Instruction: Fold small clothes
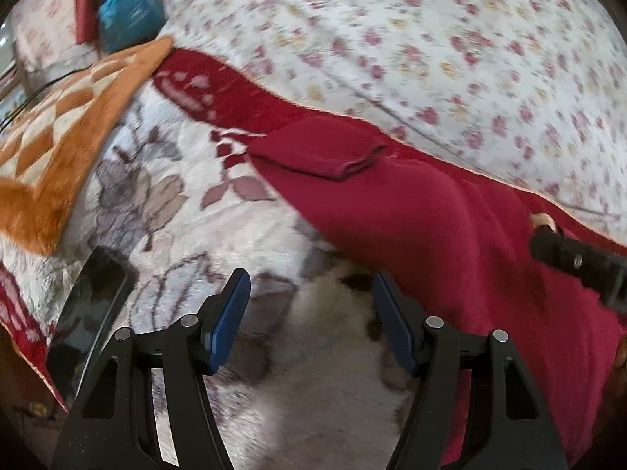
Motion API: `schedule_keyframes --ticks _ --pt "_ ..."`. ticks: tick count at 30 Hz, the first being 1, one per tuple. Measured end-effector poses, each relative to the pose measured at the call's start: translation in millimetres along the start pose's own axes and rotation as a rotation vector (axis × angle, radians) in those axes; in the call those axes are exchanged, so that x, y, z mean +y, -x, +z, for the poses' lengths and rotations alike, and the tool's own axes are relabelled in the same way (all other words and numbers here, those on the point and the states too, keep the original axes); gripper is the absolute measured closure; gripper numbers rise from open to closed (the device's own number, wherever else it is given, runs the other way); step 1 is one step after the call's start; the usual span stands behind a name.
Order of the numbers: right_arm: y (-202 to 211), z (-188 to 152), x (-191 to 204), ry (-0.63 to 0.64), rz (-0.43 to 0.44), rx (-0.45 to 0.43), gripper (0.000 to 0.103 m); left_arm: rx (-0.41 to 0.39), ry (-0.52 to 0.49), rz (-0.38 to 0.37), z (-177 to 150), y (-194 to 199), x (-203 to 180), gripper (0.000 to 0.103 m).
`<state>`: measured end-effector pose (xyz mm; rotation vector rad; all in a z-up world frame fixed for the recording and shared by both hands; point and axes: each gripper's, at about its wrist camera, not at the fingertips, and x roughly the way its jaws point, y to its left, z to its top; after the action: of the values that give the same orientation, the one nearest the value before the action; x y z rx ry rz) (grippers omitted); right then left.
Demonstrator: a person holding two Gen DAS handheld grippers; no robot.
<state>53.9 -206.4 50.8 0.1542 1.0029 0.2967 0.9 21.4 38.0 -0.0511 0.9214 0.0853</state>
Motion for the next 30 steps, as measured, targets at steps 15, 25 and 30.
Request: schedule_keyframes --ticks 15,25,30 --pt "-110 66 78 0.034 0.243 0.109 0.045 0.044 0.085 0.047 13 -24 31 0.038" --pt "-152 91 85 -0.088 0.326 0.094 0.077 0.063 0.111 0.037 16 -30 33 0.038" --pt "-113 93 87 -0.017 0.316 -0.014 0.096 0.041 0.122 0.044 16 -25 33 0.038"
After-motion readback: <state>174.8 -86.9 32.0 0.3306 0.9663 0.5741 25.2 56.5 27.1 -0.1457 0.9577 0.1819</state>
